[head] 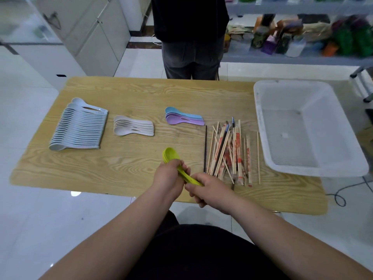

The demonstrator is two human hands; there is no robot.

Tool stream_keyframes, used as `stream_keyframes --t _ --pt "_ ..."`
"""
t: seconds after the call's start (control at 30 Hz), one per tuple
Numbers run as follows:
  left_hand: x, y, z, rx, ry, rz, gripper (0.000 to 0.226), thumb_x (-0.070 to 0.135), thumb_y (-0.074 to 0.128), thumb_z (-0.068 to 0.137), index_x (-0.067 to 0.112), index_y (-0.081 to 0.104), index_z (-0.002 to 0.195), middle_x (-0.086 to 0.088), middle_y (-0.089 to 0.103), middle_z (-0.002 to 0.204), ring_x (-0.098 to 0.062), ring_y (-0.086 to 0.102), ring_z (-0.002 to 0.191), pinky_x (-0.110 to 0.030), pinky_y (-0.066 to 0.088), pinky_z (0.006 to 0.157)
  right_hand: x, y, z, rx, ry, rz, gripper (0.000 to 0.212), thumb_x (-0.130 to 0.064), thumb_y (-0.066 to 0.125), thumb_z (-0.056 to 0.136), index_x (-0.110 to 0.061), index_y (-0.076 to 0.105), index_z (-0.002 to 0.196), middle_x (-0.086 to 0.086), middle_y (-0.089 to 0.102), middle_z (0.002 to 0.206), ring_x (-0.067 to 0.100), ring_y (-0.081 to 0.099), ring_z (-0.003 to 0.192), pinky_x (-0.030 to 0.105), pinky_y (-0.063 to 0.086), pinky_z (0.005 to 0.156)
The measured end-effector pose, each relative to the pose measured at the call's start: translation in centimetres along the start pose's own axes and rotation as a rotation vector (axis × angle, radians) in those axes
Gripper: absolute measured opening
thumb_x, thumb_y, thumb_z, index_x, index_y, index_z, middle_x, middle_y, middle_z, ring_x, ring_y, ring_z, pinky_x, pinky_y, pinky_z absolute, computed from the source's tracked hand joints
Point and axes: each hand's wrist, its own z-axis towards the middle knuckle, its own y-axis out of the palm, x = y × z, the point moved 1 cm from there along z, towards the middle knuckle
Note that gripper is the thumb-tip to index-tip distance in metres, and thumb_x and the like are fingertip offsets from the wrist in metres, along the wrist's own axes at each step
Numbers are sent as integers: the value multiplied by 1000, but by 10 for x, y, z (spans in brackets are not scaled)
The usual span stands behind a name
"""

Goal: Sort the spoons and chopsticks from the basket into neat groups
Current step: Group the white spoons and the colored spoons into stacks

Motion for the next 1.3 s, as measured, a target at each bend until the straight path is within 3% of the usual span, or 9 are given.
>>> stream_keyframes --t 0.07,0.27,0.47,0.73,0.87,0.93,1.03,1.17,1.3 --pt "-1 1 0 -2 8 11 22 -1 46 98 2 49 120 -11 54 78 -20 52 63 -32 54 60 1 -3 1 -40 -17 -83 8 -31 58 99 -26 61 93 -6 63 71 8 58 59 28 50 55" --pt "4 0 -2 -60 -10 96 14 15 57 97 13 48 109 -5 49 69 -21 54 61 -28 47 50 -5 -3 0 -266 160 488 19 -24 52 105 -7 59 110 7 68 81 19 65 64 31 57 56" --pt "17 12 6 -153 -63 6 39 39 53 101 2 59 107 -9 60 84 -18 55 61 -38 51 73 -11 -14 12 -209 129 313 19 -22 47 107 -8 58 113 4 73 83 22 71 69 31 59 60" --pt "33 17 22 -261 -36 187 31 26 50 105 4 53 126 -11 64 113 -24 65 93 -43 53 82 -16 -12 33 -251 118 223 11 -14 52 103 -8 58 111 6 76 90 28 75 82 34 61 69" --pt "56 6 38 -291 89 369 23 9 65 94 14 57 115 -11 65 103 -26 68 86 -49 58 84 -14 -10 47 -123 57 -134 10 -25 51 102 -24 61 101 -4 72 79 13 69 64 30 57 61" --pt "66 -1 48 -313 100 425 26 -8 57 91 11 61 108 -10 66 95 -27 71 83 -47 59 83 -14 -11 56 -11 29 -270 19 -43 49 101 -29 61 94 -7 65 73 5 59 56 29 49 58" --pt "78 -14 64 -330 63 502 33 -17 47 84 10 63 95 -11 72 95 -28 74 91 -44 62 79 -14 -14 72 53 2 -416 35 -56 38 102 -30 61 98 -7 60 76 9 56 66 31 39 58" --pt "82 -37 92 -278 148 870 33 -10 54 82 17 71 91 -9 73 101 -20 72 87 -34 61 77 -10 -14 101 64 -134 -878 36 -52 34 104 -24 55 112 -2 61 89 23 59 81 36 39 59" --pt "81 -48 125 -241 427 1405 24 12 65 87 29 68 104 11 69 96 -13 64 83 -21 44 69 -6 -15 136 144 -160 -1011 39 -49 40 104 -22 53 129 6 62 111 29 58 102 39 49 77"
